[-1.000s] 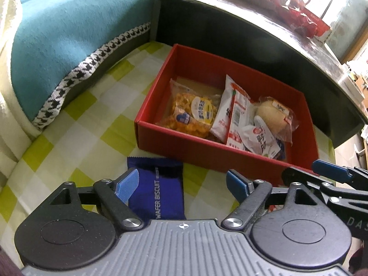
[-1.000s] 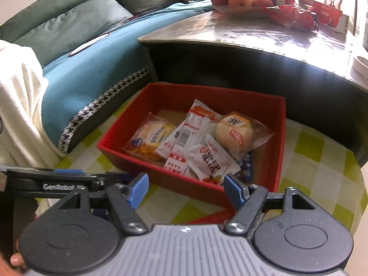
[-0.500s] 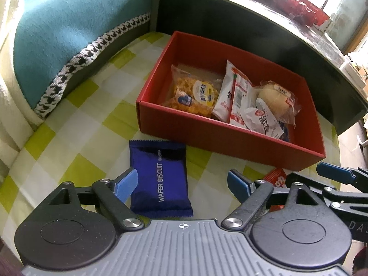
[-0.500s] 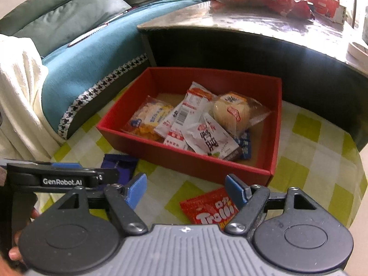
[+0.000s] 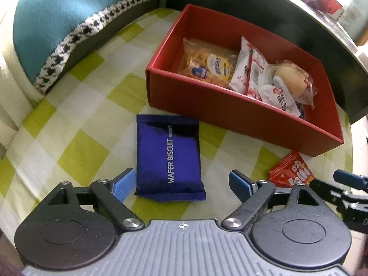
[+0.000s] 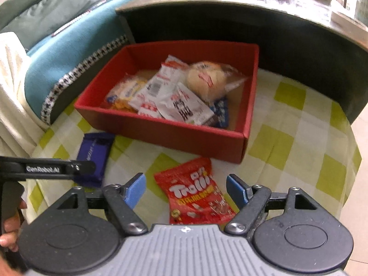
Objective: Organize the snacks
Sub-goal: 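Move both tools back toward the wafer biscuit and Trolli bag, then grasp the blue wafer biscuit pack with left tool while right tool grasps red Trolli bag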
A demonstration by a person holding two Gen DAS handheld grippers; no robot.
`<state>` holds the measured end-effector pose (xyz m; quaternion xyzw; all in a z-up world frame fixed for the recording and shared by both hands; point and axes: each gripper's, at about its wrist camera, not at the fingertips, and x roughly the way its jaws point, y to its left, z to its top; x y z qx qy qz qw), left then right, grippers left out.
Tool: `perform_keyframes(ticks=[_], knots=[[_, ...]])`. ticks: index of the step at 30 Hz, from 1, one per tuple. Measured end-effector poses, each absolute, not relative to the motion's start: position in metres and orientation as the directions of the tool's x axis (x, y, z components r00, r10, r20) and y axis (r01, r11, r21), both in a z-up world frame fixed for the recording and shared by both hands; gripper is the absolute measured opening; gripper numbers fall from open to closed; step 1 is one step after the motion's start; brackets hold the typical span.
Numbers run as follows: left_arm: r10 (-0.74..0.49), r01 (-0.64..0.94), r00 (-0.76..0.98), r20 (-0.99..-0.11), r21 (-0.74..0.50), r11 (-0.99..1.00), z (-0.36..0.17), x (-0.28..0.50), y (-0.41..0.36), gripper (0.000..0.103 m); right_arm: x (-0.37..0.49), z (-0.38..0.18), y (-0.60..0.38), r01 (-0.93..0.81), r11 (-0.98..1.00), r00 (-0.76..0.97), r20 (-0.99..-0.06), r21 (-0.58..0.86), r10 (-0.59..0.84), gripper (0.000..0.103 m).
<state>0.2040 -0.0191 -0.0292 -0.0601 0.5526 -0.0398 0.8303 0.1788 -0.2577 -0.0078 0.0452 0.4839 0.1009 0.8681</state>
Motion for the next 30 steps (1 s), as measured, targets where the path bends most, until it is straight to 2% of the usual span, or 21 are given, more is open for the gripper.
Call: perform_keyframes(ticks=[12, 16, 18, 20, 26, 30], knots=[[-0.135, 0.009, 0.366, -0.921, -0.142, 0.99, -0.036, 0.206, -0.023, 0.092, 0.196, -0.05, -0.249, -0.177, 0.974, 0.387, -0.901, 0.138, 0.198, 0.083], [-0.135, 0.013, 0.359, -0.923, -0.139, 0.99, -0.038, 0.207, -0.025, 0.092, 0.199, -0.055, -0.241, -0.21, 0.973, 0.382, -0.908, 0.095, 0.171, 0.087], [-0.133, 0.014, 0.355, -0.926, -0.137, 0.991, -0.039, 0.207, -0.026, 0.092, 0.199, -0.057, -0.238, -0.217, 0.972, 0.379, -0.91, 0.09, 0.169, 0.093], [-0.132, 0.014, 0.351, -0.927, -0.136, 0.991, -0.04, 0.207, -0.026, 0.092, 0.2, -0.059, -0.237, -0.214, 0.971, 0.375, -0.91, 0.102, 0.178, 0.103], [-0.133, 0.007, 0.355, -0.925, -0.14, 0.99, -0.039, 0.208, -0.024, 0.092, 0.199, -0.062, -0.237, -0.181, 0.976, 0.392, -0.901, 0.123, 0.186, 0.103], [-0.128, -0.008, 0.354, -0.926, -0.139, 0.99, -0.039, 0.21, -0.021, 0.093, 0.193, -0.066, -0.225, -0.228, 0.973, 0.413, -0.9, 0.041, 0.135, 0.103]])
